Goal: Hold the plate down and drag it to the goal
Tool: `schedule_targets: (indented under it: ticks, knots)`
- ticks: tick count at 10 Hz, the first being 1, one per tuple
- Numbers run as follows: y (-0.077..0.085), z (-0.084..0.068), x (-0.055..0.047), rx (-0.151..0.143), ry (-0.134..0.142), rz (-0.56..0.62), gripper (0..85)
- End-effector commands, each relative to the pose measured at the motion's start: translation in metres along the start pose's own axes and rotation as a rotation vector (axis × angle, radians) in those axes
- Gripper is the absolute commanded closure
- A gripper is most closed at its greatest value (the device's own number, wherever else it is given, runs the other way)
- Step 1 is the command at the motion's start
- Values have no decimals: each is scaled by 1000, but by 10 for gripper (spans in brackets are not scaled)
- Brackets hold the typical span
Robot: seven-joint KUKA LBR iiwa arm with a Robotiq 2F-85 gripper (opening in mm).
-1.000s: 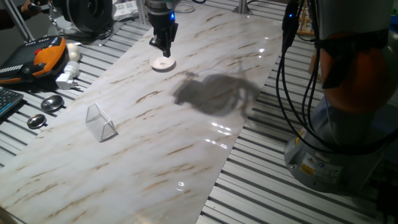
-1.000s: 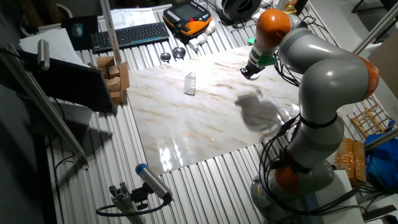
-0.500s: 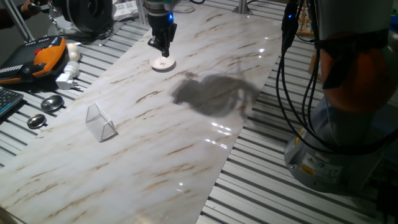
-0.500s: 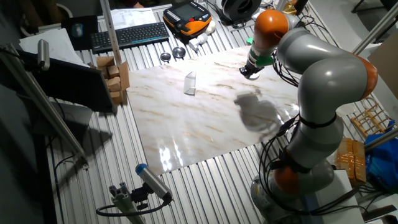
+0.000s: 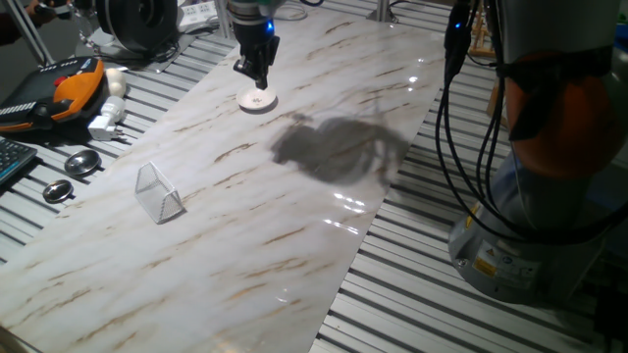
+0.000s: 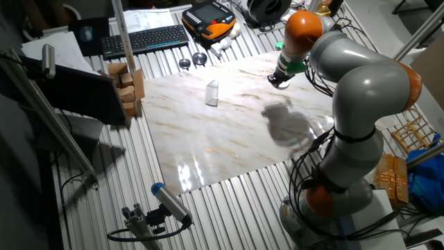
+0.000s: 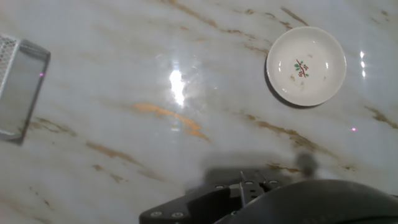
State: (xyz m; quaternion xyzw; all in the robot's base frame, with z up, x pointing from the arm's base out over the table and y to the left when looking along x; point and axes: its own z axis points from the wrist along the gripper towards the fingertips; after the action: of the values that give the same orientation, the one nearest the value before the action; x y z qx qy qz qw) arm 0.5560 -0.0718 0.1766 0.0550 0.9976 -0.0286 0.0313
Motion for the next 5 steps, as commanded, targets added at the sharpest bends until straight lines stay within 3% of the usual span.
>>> schedule_targets:
  ticks: [1,3,5]
  knots:
    - [0,0,0,9,7,16,850]
    - [0,0,0,-16,24,28,850]
    - [0,0,0,-5,18,29,850]
